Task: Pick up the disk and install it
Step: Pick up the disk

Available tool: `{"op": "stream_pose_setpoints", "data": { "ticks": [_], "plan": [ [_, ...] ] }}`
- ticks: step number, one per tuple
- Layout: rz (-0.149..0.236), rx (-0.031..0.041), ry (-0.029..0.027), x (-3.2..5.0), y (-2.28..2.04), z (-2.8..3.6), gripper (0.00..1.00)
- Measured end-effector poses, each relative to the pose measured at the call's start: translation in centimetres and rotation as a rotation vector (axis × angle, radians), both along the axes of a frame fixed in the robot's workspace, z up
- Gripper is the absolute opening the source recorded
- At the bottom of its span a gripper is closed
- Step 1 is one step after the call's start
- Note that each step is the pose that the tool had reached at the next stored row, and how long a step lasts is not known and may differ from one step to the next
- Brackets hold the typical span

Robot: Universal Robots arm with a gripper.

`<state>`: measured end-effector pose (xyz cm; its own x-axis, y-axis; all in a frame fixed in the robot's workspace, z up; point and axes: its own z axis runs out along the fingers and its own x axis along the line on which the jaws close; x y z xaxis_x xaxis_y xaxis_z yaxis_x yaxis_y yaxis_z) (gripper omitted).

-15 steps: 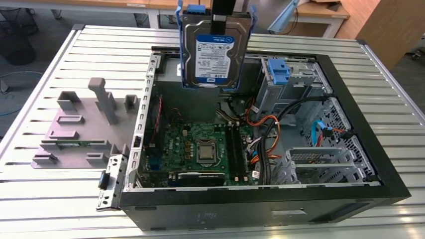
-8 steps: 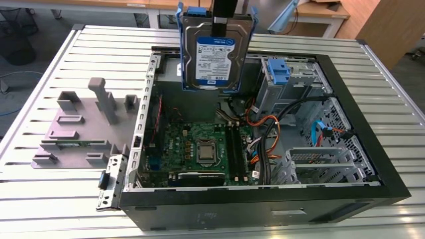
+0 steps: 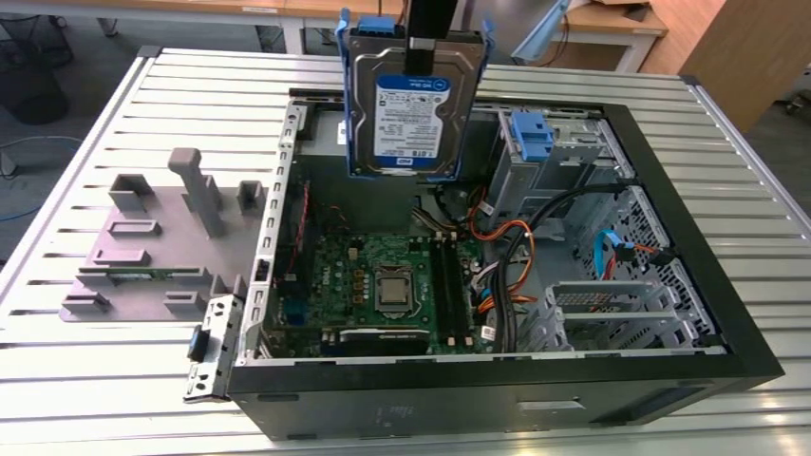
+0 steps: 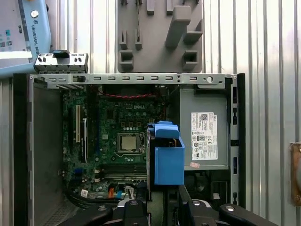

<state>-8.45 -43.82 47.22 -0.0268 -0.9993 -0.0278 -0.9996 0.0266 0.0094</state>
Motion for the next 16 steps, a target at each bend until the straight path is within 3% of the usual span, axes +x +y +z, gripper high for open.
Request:
{"op": "stream_pose_setpoints", "data": {
  "ticks": [16],
  "plan": [
    [0.000, 0.0000, 0.0000, 0.11, -1.03, -0.06, 0.35]
  ]
}}
